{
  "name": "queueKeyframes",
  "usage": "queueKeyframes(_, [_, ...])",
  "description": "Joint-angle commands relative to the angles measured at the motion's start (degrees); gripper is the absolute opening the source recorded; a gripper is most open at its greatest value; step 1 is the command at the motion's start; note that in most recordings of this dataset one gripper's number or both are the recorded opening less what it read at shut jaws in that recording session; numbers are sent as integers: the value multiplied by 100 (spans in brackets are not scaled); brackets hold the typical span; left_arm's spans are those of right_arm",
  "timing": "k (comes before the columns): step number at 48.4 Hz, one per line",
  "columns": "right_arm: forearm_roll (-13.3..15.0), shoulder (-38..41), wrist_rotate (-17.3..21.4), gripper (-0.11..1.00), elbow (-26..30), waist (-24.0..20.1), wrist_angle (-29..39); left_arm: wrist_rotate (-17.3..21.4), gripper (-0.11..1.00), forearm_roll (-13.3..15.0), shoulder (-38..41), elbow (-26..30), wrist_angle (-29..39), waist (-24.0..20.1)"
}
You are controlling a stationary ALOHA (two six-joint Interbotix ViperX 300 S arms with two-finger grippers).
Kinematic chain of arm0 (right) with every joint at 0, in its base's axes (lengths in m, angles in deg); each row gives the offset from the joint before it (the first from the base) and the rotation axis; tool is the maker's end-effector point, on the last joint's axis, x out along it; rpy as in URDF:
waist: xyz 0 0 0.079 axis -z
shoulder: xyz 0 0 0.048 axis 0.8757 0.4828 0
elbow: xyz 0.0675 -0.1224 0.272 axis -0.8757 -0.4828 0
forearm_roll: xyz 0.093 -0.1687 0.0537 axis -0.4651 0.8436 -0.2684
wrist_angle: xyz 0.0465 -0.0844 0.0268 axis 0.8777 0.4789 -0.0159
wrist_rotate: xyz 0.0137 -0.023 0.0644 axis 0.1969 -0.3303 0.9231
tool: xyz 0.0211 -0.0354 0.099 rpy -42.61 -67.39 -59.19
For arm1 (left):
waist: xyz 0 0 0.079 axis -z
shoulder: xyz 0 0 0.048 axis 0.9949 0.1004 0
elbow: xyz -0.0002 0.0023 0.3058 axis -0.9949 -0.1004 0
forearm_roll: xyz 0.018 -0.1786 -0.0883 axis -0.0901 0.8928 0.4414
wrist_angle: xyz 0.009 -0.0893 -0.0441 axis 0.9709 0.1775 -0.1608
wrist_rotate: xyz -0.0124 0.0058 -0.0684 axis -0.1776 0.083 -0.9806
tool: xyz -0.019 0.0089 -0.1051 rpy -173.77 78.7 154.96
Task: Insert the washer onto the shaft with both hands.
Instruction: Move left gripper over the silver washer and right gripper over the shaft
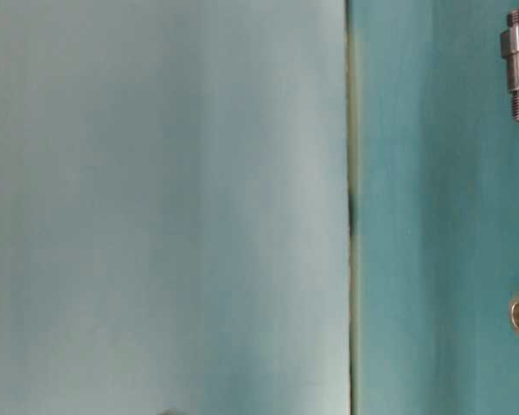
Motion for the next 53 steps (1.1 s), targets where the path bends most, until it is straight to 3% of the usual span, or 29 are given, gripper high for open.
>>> queueKeyframes(1, [-18, 369, 44, -9, 272, 18, 211, 26, 3, -18, 325, 334, 185, 0])
queueKeyframes(20, [281, 2092, -26, -9, 1257, 18, 1222, 62, 3, -18, 1854, 1178, 1143, 53])
queueKeyframes(31, [316, 2883, -237, -9, 1749, 9, 1688, 88, 3, -26, 2461, 1644, 1749, 141])
queueKeyframes(53, [325, 3437, -606, -9, 2083, -18, 1942, 149, 3, -53, 3103, 2013, 1978, 26])
